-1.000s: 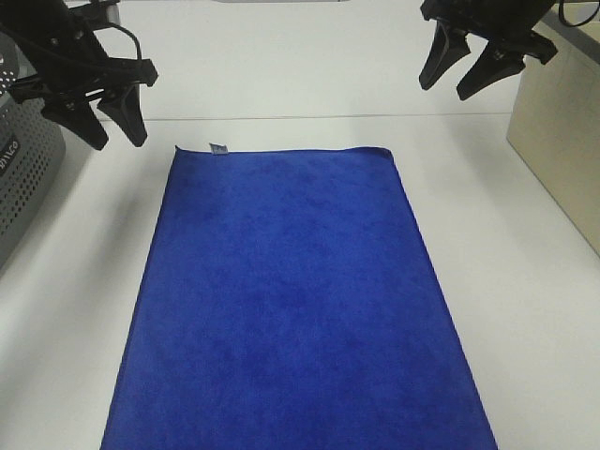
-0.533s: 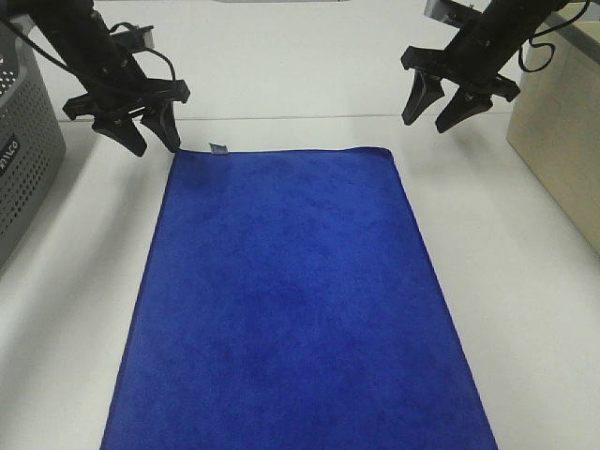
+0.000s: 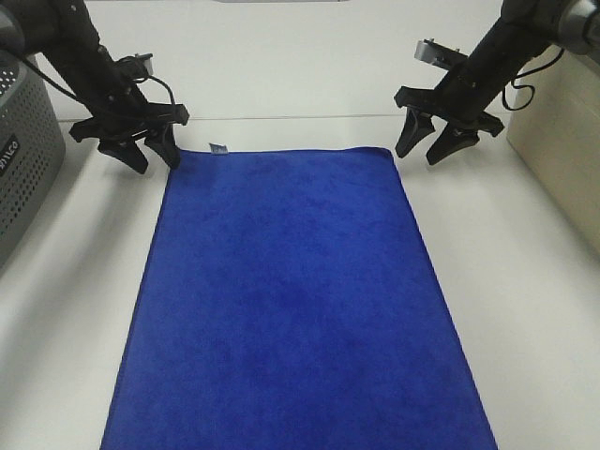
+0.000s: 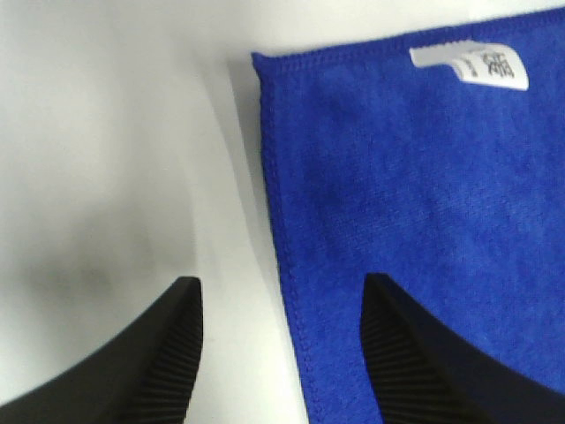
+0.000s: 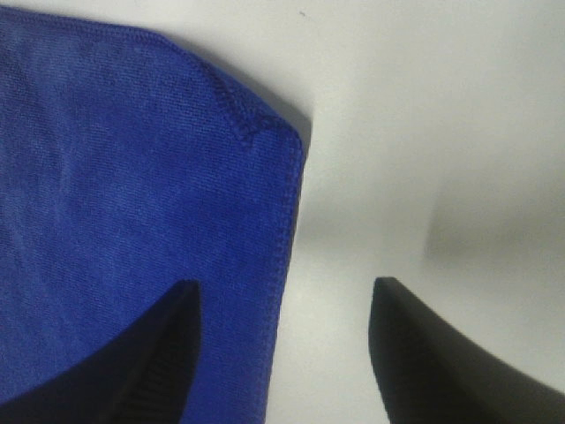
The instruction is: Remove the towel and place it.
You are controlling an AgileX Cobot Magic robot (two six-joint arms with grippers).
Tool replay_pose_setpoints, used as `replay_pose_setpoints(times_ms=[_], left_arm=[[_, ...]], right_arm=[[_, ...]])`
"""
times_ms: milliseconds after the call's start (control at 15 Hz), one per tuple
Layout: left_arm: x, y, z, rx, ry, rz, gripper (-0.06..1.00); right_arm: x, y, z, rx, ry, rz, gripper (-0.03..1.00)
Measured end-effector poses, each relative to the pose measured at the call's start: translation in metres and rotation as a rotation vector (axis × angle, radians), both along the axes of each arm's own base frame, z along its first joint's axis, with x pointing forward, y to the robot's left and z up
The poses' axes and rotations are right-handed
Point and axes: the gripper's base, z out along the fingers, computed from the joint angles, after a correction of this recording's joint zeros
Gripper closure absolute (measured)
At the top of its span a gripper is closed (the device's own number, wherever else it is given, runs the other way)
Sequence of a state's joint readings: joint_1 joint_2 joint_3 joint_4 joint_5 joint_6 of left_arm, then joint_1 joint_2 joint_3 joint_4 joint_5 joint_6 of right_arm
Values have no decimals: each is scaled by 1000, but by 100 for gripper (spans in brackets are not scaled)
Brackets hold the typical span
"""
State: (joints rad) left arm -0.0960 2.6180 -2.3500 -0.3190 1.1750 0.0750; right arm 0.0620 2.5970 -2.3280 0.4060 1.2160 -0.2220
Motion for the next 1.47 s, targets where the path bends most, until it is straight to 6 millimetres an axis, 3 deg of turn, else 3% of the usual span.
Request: replay_pose_setpoints(times_ms=[467, 800, 1467], left_arm=[[12, 0, -4, -6, -117, 43, 43], [14, 0, -23, -9, -108, 53, 43], [16, -1, -24, -16, -133, 26, 43]], right_arm=[[4, 0, -19, -4, -5, -15, 39], [7, -1, -28, -5, -12, -27, 39], [10, 1, -35, 44, -30, -56, 39]])
